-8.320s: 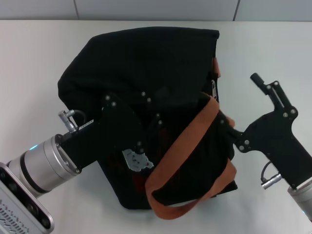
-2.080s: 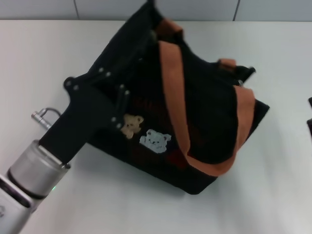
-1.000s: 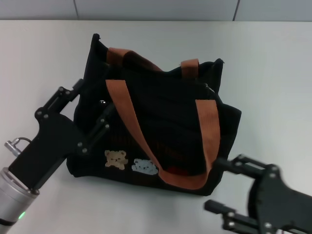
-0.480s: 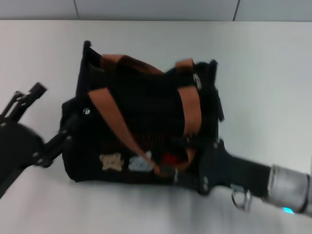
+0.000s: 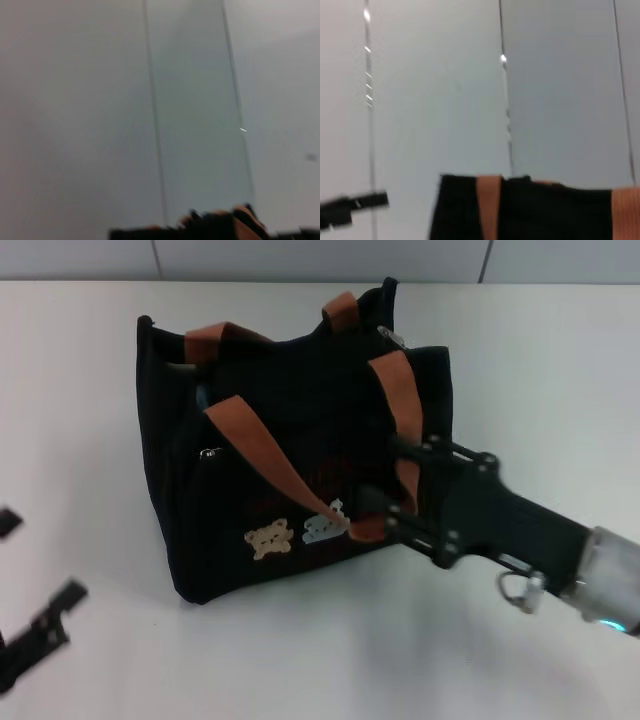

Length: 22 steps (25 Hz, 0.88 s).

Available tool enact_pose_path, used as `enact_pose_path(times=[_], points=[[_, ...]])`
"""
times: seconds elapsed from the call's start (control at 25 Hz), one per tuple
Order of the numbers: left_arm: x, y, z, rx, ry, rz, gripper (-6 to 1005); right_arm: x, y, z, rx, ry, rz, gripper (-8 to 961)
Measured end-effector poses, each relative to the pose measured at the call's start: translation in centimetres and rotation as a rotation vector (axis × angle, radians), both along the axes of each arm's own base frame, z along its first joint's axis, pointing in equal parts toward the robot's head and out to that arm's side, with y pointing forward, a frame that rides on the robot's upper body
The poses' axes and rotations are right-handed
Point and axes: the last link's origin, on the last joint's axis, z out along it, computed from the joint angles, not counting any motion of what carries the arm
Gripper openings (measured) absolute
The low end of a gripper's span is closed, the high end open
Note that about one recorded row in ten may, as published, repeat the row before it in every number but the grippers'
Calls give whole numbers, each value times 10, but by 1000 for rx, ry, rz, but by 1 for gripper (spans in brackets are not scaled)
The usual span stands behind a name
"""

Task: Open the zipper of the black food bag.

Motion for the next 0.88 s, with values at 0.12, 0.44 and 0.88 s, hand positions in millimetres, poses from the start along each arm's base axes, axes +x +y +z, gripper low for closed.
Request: enact_pose_path(times=[0.12, 0.44, 0.88], points=[[0, -5, -2, -116, 9, -18, 823, 10, -12, 16, -54, 29, 26, 692], [18, 21, -27, -369, 18, -125, 823, 26, -30, 34, -349, -50, 59, 784], [30, 47, -36, -453, 60, -177, 823, 30, -34, 34, -371, -71, 64, 843]])
